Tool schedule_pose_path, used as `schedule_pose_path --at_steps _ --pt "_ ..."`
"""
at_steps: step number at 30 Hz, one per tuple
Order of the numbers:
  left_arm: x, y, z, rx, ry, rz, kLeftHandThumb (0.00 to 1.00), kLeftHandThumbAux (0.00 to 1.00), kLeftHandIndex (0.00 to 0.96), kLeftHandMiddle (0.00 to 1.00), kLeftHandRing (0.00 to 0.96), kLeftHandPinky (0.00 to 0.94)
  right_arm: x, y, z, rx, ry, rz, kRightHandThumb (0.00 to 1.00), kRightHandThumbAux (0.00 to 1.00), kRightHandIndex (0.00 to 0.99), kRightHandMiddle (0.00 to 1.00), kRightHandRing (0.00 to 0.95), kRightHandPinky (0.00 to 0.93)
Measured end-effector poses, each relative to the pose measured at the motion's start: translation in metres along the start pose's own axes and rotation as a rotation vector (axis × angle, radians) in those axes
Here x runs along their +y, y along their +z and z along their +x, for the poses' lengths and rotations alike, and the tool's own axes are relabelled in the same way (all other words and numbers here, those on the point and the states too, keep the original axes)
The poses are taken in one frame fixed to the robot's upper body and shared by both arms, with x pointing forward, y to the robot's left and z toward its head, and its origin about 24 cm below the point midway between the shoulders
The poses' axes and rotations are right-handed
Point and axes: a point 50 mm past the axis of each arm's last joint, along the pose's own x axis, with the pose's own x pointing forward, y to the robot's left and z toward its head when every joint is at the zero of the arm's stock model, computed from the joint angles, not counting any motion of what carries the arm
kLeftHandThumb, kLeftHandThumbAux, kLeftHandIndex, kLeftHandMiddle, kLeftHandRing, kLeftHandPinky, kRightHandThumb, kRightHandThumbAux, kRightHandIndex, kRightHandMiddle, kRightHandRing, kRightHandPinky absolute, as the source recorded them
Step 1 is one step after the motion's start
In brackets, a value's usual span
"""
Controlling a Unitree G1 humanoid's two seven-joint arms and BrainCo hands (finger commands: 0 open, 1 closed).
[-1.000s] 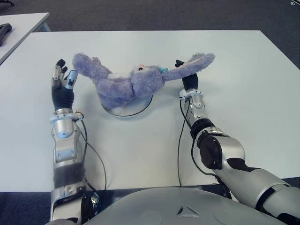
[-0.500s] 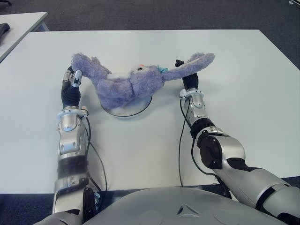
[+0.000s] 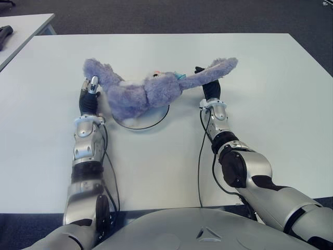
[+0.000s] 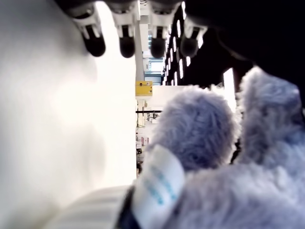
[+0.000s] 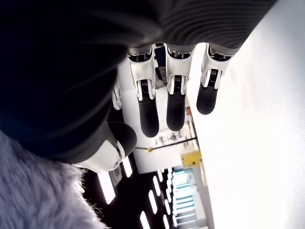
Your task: Put the doll into the plate.
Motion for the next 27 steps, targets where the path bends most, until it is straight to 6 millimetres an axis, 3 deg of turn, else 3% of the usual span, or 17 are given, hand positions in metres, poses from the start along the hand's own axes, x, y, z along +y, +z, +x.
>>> schedule_pose_path --at_steps 12,27 --pt "-0.010 -0.004 0.014 0.022 -0.011 -0.039 0.000 0.341 0.000 0.000 0.000 0.000 0.000 0.000 0.000 0.000 0.001 0.002 0.694 0.737 0.402 0.242 0.196 0.173" --pt "-0.022 -0.013 0.017 0.028 -0.039 -0.124 0.000 0.354 0.000 0.000 0.000 0.000 0.000 0.000 0.000 0.001 0.001 0.001 0.688 0.740 0.398 0.229 0.186 0.184"
